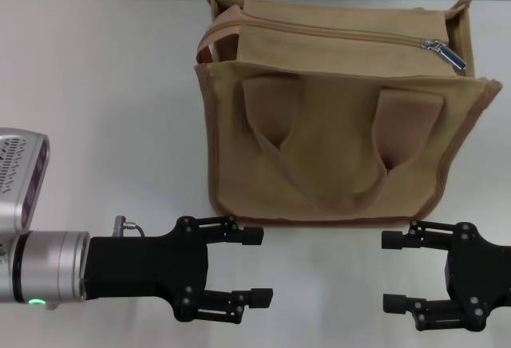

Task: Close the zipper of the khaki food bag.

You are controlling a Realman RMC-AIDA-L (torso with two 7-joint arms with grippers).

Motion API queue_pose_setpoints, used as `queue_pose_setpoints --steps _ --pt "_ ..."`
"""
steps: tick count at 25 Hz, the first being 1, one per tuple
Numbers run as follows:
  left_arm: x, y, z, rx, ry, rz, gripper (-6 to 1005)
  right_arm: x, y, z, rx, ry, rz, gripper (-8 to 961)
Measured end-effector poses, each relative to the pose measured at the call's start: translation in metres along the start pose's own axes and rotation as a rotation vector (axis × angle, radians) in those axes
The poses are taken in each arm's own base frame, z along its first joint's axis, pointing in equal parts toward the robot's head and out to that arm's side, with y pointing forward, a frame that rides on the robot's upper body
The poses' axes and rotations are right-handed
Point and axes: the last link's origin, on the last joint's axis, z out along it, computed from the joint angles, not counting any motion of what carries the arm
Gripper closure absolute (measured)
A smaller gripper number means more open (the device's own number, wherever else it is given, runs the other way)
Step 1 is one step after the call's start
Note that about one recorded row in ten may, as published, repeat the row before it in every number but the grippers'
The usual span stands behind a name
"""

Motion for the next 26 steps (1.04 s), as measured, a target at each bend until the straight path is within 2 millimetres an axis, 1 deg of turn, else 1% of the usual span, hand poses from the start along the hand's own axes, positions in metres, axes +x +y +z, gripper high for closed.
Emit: queue_pose_setpoints --steps 26 --pt "0.0010 0.0008 0.0000 -0.009 0.004 -0.010 203 -0.0012 0.0009 0.0006 -0.009 -0.006 -0.001 185"
